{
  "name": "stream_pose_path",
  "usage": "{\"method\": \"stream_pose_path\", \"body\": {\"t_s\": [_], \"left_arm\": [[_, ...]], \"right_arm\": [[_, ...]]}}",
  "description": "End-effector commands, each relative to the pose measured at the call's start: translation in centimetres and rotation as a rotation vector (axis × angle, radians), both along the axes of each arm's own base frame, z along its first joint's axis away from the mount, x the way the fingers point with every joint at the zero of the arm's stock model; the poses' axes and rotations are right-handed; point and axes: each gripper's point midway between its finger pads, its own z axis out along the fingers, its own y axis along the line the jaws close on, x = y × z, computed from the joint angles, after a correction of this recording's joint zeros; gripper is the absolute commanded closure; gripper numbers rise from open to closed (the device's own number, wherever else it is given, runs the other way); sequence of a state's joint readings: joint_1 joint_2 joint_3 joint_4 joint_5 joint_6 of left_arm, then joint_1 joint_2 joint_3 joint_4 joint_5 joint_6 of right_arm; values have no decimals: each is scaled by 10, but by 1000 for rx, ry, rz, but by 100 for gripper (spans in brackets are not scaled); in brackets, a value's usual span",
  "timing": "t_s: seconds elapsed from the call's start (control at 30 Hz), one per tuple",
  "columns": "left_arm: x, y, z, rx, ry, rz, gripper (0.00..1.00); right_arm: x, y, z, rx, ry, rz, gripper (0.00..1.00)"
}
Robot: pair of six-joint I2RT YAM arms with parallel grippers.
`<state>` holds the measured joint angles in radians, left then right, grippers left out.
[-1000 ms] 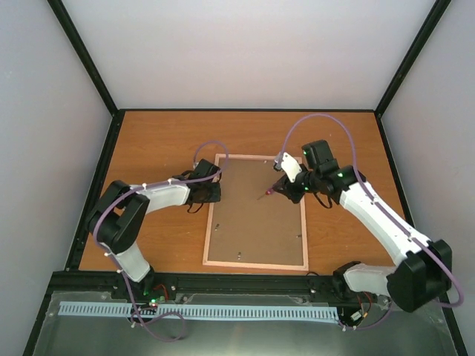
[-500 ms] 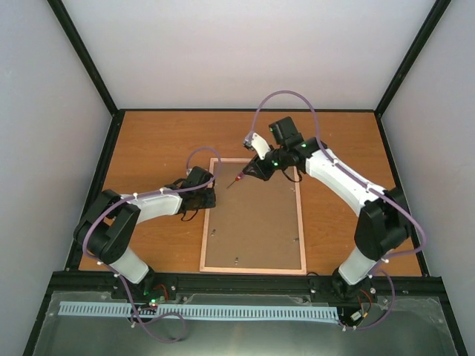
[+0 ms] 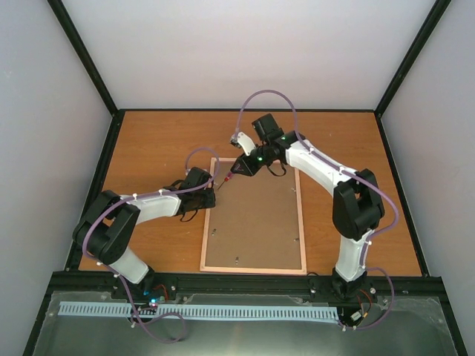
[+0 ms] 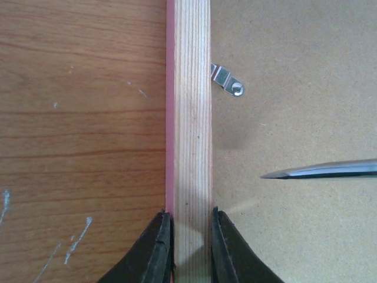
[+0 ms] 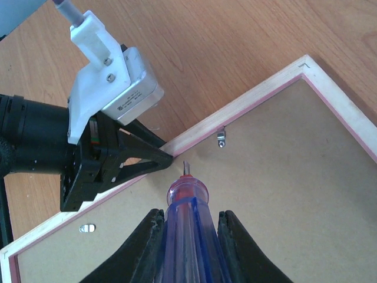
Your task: Take the photo out of the frame
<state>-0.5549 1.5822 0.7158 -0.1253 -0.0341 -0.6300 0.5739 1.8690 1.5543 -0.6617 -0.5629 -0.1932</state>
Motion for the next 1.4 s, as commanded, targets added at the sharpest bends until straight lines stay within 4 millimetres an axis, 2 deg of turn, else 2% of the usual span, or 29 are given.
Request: {"method": "stream_pose_path", "body": {"t_s": [0.0, 0.3, 0.53, 1.37], "left_arm": [[-14, -10, -8, -72, 60, -29, 99], [-15, -10, -9, -74, 62, -32, 99], [-16, -13, -7, -89, 60, -43, 99], [-15, -16, -7, -83, 68, -65, 99]], "right_arm": [[2, 14, 11, 38, 9, 12, 97], [16, 20, 3, 2, 3, -15, 97], [27, 20, -12, -42, 17, -51, 97], [39, 15, -29, -112, 6, -94, 97]]}}
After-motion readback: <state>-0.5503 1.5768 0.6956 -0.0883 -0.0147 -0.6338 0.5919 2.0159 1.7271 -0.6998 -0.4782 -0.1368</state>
